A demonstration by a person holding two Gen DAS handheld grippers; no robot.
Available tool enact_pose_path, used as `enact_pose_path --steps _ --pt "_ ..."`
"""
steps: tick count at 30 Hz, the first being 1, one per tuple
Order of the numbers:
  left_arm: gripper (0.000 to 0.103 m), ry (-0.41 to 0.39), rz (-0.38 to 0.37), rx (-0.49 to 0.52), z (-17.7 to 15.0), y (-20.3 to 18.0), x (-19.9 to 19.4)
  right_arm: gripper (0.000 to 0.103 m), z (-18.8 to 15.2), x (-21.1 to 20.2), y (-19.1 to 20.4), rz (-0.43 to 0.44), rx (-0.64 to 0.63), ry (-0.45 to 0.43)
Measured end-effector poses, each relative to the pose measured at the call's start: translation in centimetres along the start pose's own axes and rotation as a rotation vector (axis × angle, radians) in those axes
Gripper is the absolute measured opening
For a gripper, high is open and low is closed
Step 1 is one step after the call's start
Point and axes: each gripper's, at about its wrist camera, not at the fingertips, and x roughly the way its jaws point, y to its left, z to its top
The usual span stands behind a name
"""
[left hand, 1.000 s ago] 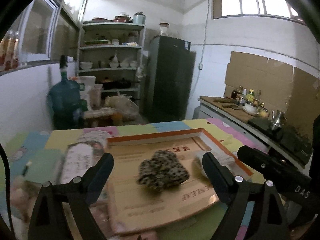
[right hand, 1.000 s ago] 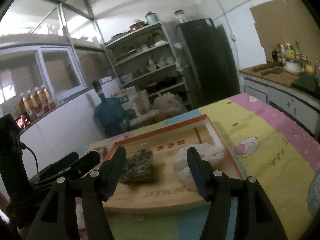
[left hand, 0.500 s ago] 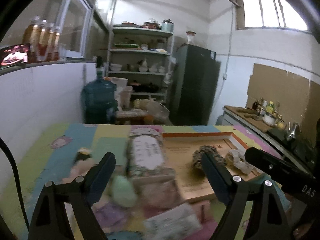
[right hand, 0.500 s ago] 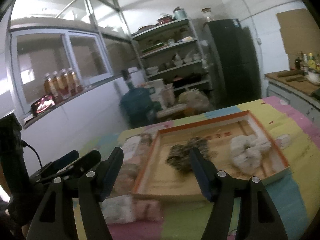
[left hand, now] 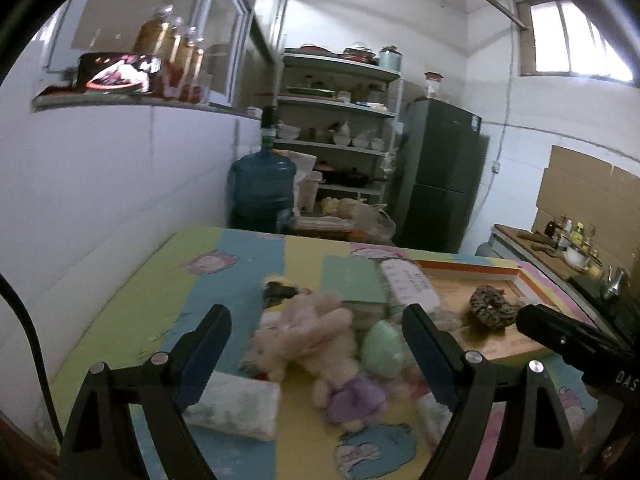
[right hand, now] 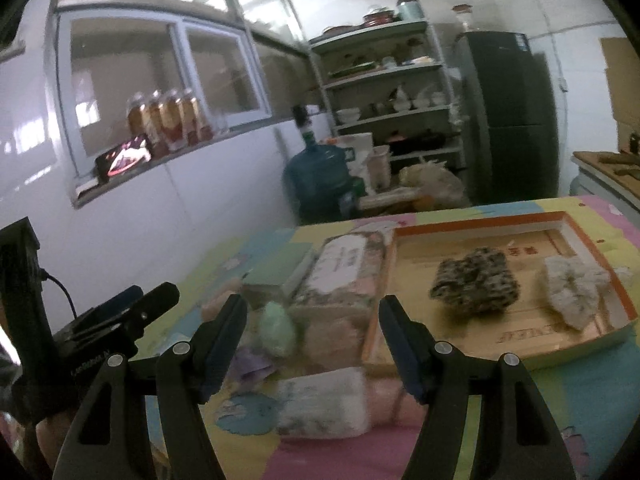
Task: Organize soft objects
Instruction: 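Move both open tools back toward the pile of soft items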
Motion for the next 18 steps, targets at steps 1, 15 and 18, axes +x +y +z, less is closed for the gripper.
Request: enact_pose_path --steps 1,15,18 --pt "0.088 0.002 0.001 -0.003 -0.2 0.2 -0.1 0.07 -0.1 0.3 0.4 0.004 -0.007 0.007" --pt "0.088 0.111 0.022 -0.097 -3.7 5.9 2.2 0.07 -0.8 3.6 4.2 0.046 -0.049 0.08" --pt "0.087 0.148 0.004 -0.114 -4.5 6.8 3.4 0.07 -1.0 4.1 4.4 0.049 -0.05 0.093"
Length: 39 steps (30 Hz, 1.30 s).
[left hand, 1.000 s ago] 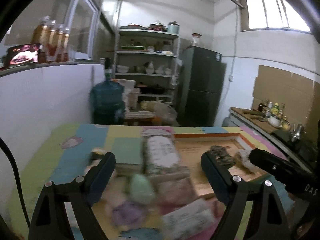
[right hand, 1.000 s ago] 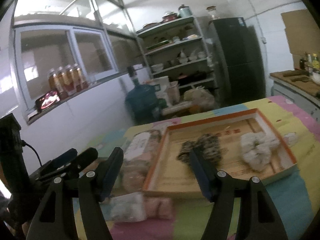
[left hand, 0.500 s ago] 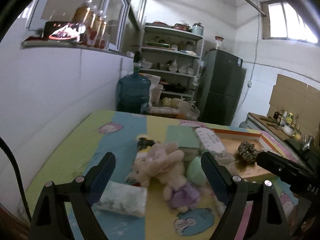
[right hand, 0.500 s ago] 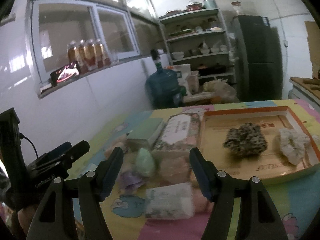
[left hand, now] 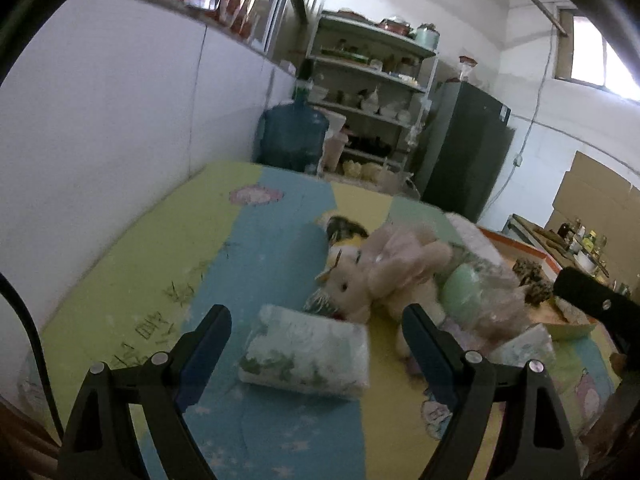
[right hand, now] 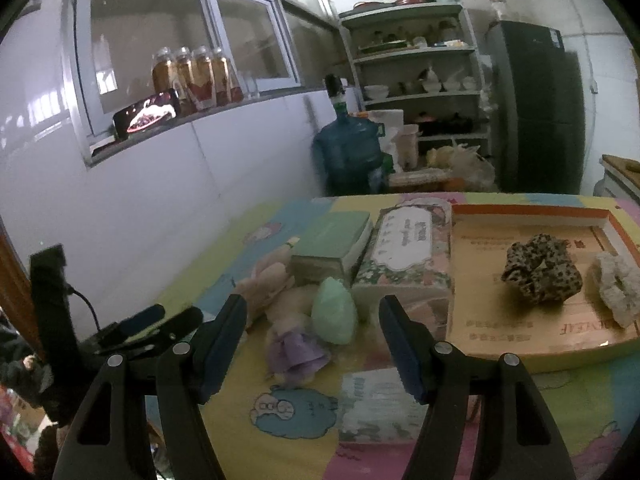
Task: Organize soft objects
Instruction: 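Move both open tools back toward the pile of soft items, then grasp the white floral tissue pack with the left tool while the right tool grasps the green bagged item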
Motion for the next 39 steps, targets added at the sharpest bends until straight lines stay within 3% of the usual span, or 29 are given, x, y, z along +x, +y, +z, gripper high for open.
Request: enact_pose_path --steps 6,16,18,24,28,39 --pt "0.087 0.079 -0.053 -0.014 -0.8 1.2 2.2 0.07 0.0 0.6 0.3 -0.006 -0.002 0.009" --pt "0.085 0.132 -0.035 0.015 -1.5 1.0 3.8 0.07 -0.2 2.1 0.2 -0.01 0.003 0.043" --pt "0.077 0.139 -0.019 0.034 -1.5 0.8 3.9 0.07 -0.3 2.6 0.3 -0.007 -0.001 0.058" --pt "0.066 0.108 -0.045 0.016 -1.5 1.4 3.3 0.07 -0.9 4.2 0.3 -0.001 -0.015 0.117" --pt "0.065 0.066 -0.046 0.012 -1.5 1.6 2.2 0.051 -0.9 4.9 0.0 -0.013 -0.01 0.125" --pt "0.065 -0.036 -0.051 0.056 0.3 0.9 -0.8 0.047 0.0 8.2 -0.5 -0.072 -0.027 0.166"
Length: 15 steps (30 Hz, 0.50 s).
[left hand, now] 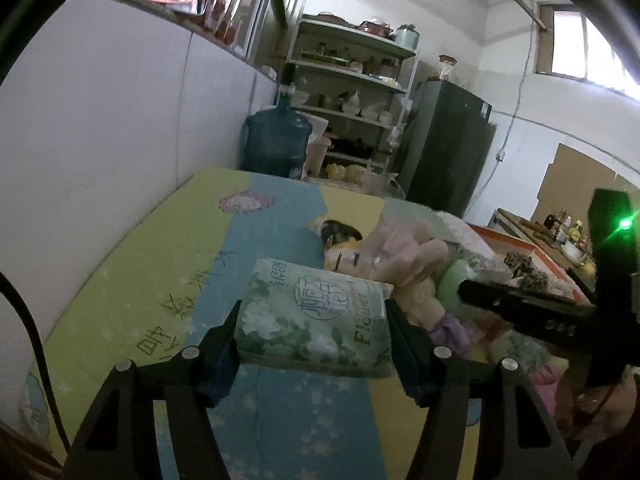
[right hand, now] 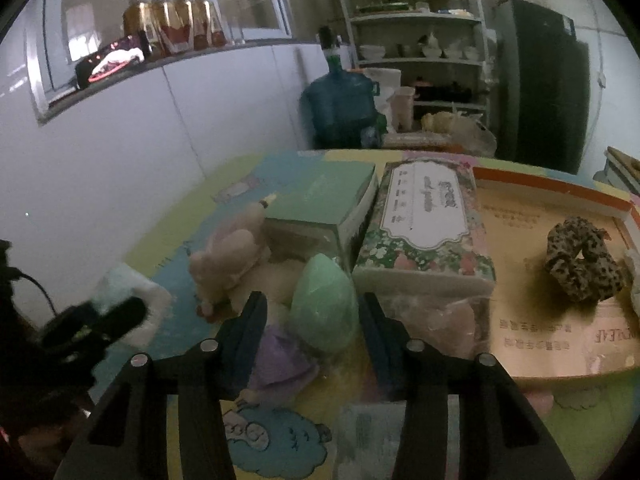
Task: Organize soft objects
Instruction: 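Grasp the white floral tissue pack with the left tool while the right tool grasps the green bagged item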
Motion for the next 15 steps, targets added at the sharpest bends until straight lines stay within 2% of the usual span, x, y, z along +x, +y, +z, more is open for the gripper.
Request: enact_pose_path --steps 6,15 --pt "0.065 -0.004 -0.01 0.003 0.27 0.05 0.12 0.036 0.15 0.99 -0.13 -0.025 -0.006 0.023" --pt "0.065 -0.01 -0.022 0.015 0.35 -0.51 0.04 0.033 0.22 0.72 -0.22 -0.022 -0.009 0.004"
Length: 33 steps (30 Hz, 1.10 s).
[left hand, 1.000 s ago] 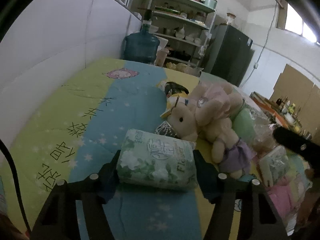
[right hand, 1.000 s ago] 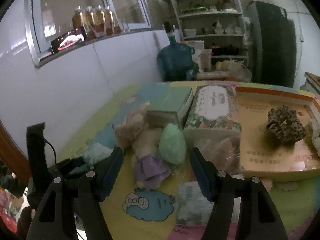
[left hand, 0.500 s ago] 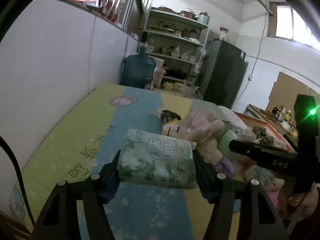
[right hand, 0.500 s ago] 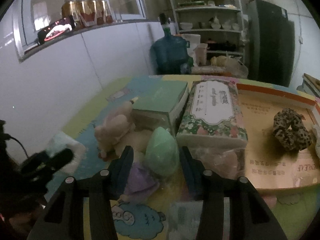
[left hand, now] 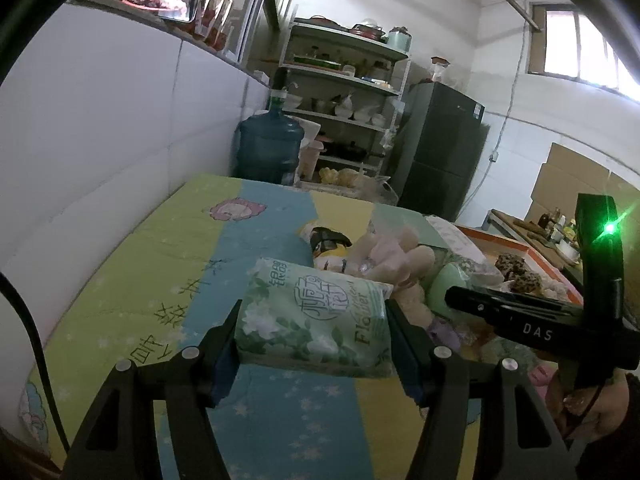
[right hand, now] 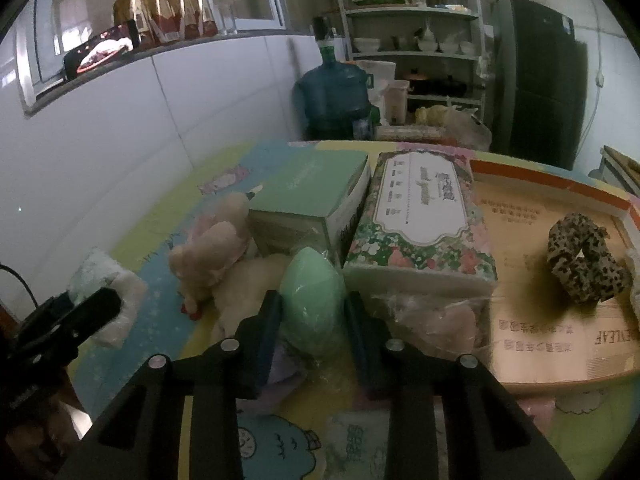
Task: Organize soft objects
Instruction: 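Carry the tissue pack and green bagged item over to the cardboard tray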
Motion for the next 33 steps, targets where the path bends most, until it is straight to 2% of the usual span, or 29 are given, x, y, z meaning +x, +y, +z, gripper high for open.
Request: enact_pose_path --steps 13,33 --pt "0.065 -0.029 -0.018 0.027 1.0 -1.7 -0.6 0.033 0.5 -4.2 -0.3 0.017 -0.006 -0.104" --pt "0.065 -0.054 -0.147 0.108 3.4 -8.5 0.7 0.033 0.7 -9.5 -4.4 -0.036 0.044 -0.207"
